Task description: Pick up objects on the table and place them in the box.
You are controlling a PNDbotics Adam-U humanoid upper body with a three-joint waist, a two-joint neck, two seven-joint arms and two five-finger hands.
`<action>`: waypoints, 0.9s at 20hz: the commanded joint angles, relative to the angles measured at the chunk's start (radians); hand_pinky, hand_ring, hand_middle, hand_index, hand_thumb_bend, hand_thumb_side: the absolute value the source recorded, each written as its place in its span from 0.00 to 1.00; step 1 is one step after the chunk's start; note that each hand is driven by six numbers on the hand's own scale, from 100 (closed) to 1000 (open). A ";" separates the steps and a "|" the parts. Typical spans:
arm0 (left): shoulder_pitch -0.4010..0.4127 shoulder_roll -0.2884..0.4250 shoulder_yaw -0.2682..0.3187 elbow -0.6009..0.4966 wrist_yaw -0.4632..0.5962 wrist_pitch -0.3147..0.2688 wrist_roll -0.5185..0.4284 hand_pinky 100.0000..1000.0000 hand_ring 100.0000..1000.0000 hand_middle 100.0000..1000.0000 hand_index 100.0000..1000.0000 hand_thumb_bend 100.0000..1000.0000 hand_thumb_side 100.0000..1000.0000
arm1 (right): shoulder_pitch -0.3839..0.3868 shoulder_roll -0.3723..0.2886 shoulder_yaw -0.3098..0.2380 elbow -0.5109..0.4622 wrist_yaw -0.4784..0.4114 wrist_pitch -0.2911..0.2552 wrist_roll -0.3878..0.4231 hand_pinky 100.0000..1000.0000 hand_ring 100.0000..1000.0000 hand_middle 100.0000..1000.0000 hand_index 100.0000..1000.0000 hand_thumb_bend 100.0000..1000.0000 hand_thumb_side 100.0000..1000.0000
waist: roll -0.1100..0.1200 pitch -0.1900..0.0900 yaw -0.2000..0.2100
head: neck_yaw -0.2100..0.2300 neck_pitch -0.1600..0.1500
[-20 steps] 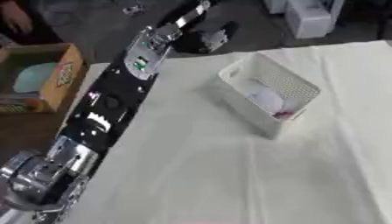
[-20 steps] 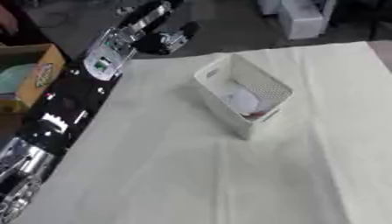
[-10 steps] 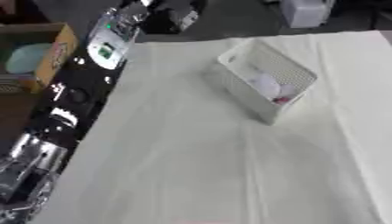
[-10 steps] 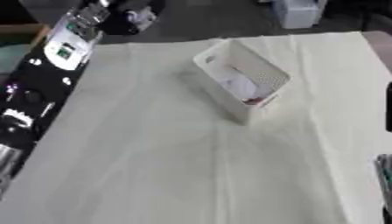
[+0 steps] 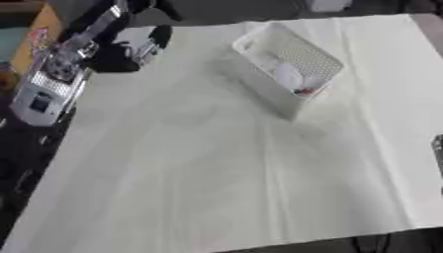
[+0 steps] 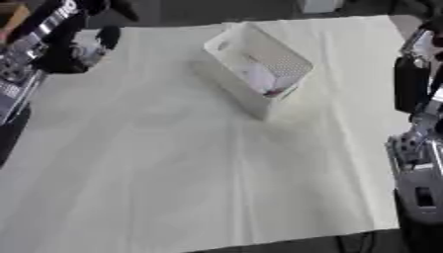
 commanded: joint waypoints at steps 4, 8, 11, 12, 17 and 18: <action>0.197 -0.085 0.056 -0.224 -0.112 0.076 0.049 0.82 0.70 1.00 0.97 0.00 0.63 | -0.004 -0.011 -0.015 -0.014 -0.005 0.002 -0.015 0.41 0.48 0.61 0.72 0.00 0.87 | 0.002 -0.007 0.033 | -0.010 -0.003; 0.341 -0.173 0.065 -0.264 -0.141 0.110 0.032 0.79 0.70 1.00 1.00 0.00 0.71 | -0.007 -0.005 -0.016 -0.021 -0.001 -0.001 -0.023 0.41 0.48 0.61 0.72 0.00 0.87 | 0.001 -0.001 0.058 | -0.007 -0.003; 0.404 -0.220 0.082 -0.280 -0.150 0.129 0.023 0.77 0.69 1.00 1.00 0.00 0.72 | -0.010 -0.004 -0.014 -0.019 0.000 -0.002 -0.022 0.41 0.48 0.61 0.72 0.00 0.87 | -0.001 -0.001 0.059 | -0.009 -0.003; 0.418 -0.232 0.089 -0.285 -0.154 0.131 0.024 0.76 0.69 1.00 1.00 0.00 0.71 | -0.009 -0.004 -0.014 -0.019 0.000 -0.002 -0.022 0.41 0.48 0.61 0.72 0.00 0.87 | -0.001 -0.002 0.058 | -0.010 -0.003; 0.447 -0.250 0.097 -0.297 -0.157 0.119 0.045 0.72 0.64 1.00 1.00 0.00 0.70 | -0.008 -0.001 -0.012 -0.023 0.001 -0.005 -0.021 0.41 0.48 0.61 0.72 0.00 0.87 | 0.002 -0.002 0.048 | -0.012 -0.005; 0.446 -0.249 0.094 -0.298 -0.154 0.114 0.046 0.72 0.64 1.00 1.00 0.00 0.70 | -0.008 -0.001 -0.010 -0.024 0.001 -0.006 -0.021 0.41 0.48 0.61 0.72 0.00 0.87 | 0.004 -0.003 0.046 | -0.016 -0.009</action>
